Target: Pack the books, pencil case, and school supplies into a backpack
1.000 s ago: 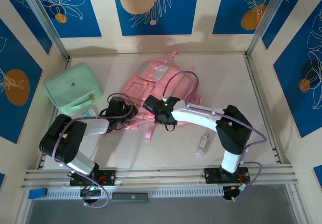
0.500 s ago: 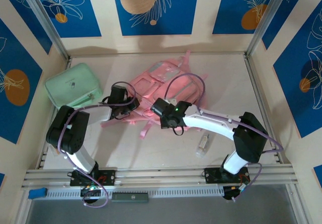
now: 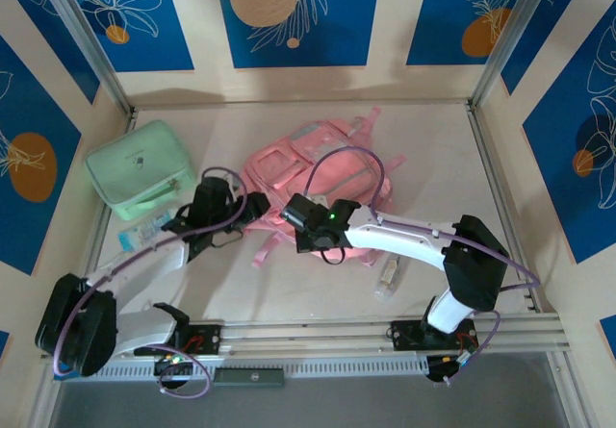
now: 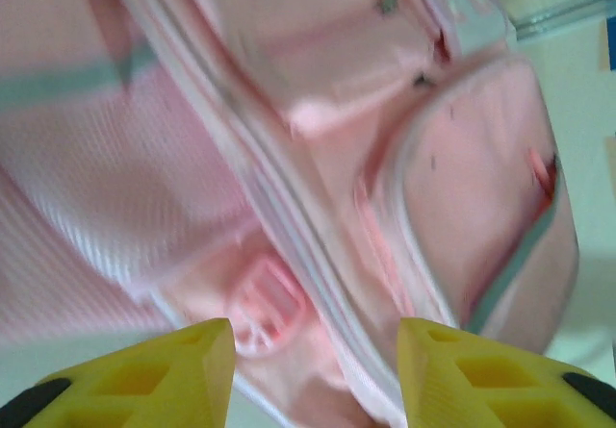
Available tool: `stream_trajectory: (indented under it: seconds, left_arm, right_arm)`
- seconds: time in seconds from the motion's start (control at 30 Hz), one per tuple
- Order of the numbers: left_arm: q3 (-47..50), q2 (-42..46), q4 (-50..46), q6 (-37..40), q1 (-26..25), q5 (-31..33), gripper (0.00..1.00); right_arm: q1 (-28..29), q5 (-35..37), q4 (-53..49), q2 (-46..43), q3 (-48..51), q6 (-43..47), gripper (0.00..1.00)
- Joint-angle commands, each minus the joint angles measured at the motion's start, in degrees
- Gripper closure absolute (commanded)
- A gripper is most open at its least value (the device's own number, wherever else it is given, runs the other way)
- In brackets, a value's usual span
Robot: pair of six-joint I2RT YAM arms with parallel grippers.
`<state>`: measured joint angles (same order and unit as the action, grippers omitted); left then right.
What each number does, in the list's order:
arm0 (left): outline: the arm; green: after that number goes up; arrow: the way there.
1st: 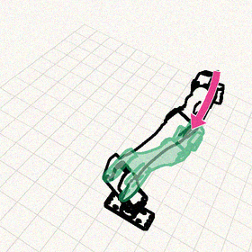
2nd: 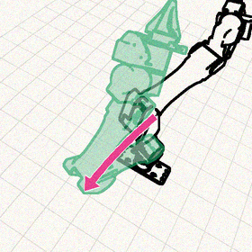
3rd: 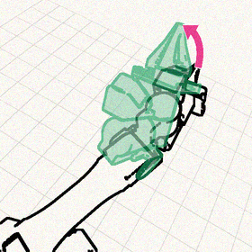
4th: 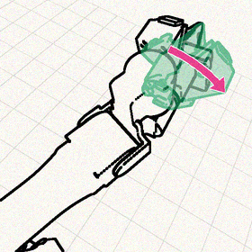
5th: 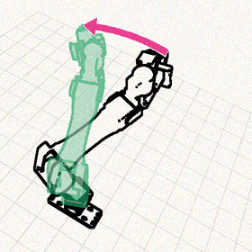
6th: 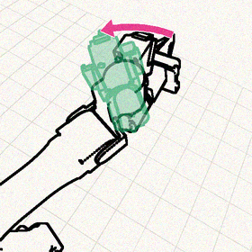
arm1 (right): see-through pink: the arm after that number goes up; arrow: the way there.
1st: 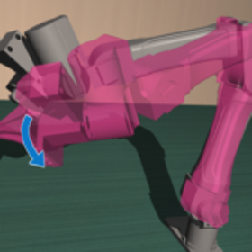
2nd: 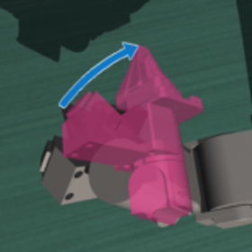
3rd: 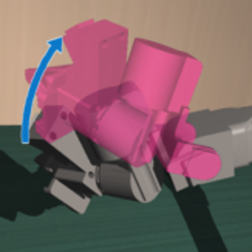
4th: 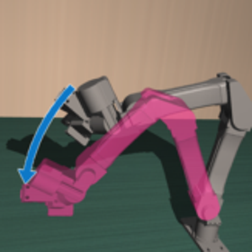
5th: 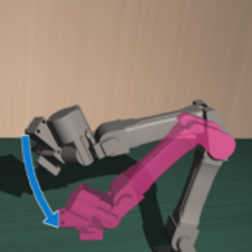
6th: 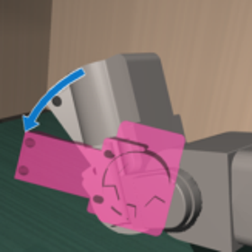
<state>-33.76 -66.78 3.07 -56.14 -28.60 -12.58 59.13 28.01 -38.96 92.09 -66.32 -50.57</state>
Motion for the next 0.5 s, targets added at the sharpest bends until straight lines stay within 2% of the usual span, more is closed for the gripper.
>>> stream_trajectory:
  seconds: [0.0, 0.2, 0.4, 0.47]
  left_arm:
    - [4.3, 1.2, 6.5, -11.2, -3.7, 4.4, 0.50]
    - [4.6, -1.9, 11.3, -17.0, -9.8, 10.6, 0.49]
    - [1.7, -10.9, 18.8, -20.8, -13.9, 11.3, 0.51]
    - [2.8, -13.9, 25.4, -24.0, -14.5, 11.6, 0.54]
  right_arm:
    - [0.9, -1.9, 2.7, -1.3, 1.2, -2.4, 1.00]
    - [1.7, -1.1, 2.7, -1.9, 1.3, -3.2, 1.00]
    - [2.0, -0.1, 2.7, -2.1, 1.3, -3.7, 1.00]
    - [2.0, 0.1, 2.7, -1.8, 1.3, -3.7, 1.00]
